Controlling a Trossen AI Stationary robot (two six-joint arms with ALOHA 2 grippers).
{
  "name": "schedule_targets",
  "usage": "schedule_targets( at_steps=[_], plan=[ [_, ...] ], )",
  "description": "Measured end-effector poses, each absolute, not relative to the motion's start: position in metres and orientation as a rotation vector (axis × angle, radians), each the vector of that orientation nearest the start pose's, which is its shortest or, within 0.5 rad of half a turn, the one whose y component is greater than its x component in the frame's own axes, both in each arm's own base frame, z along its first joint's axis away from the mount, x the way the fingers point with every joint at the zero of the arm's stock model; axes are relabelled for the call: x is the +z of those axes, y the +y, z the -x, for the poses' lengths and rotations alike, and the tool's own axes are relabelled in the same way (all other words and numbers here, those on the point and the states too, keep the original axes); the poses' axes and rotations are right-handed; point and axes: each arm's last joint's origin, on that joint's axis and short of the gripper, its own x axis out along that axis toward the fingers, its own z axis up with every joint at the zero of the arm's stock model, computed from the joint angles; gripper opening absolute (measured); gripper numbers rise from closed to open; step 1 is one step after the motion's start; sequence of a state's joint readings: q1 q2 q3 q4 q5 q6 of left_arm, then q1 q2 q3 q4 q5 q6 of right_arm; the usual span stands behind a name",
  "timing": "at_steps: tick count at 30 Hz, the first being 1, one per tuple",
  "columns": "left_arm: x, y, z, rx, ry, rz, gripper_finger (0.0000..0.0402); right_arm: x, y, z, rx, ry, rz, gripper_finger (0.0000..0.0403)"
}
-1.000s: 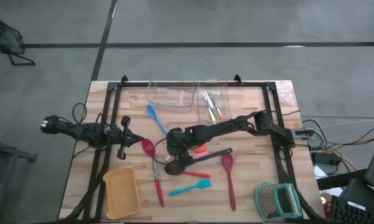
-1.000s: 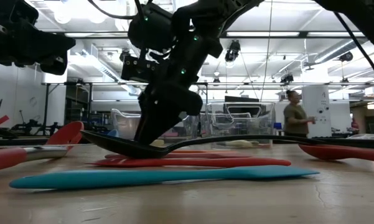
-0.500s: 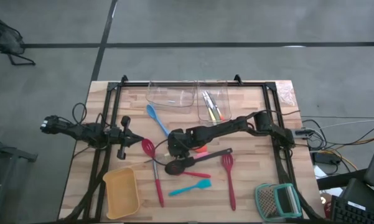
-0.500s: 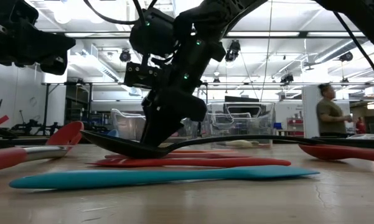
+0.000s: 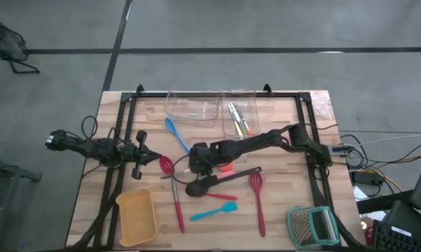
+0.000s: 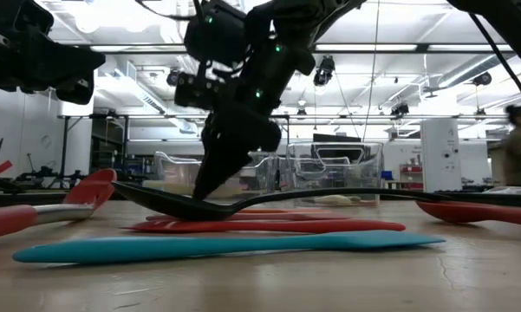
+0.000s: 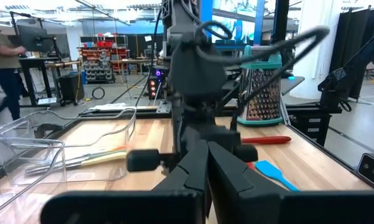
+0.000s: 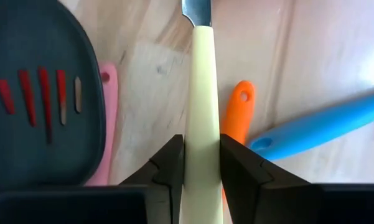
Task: Pick & Place Kitchen Items
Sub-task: Put the yellow knife into the right transparent bin
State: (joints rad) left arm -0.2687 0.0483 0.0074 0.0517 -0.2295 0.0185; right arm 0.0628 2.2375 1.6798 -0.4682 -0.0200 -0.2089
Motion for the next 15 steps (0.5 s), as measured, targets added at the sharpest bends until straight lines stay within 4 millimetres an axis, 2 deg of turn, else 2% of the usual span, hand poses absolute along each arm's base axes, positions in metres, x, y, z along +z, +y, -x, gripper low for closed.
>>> schedule_targets(
  at_steps=[7, 15],
  plan=[
    [0.167, -0.020, -0.098, -0.039, -0.011, -0.016, 0.0012, 0.176, 0.030, -0.469, 0.161, 0.958, 0.189, 0.0081],
    [0.167, -0.020, -0.098, -0.040, -0.011, -0.016, 0.0012, 0.196, 0.028, -0.461, 0.102, 0.954, 0.189, 0.0074]
  ],
)
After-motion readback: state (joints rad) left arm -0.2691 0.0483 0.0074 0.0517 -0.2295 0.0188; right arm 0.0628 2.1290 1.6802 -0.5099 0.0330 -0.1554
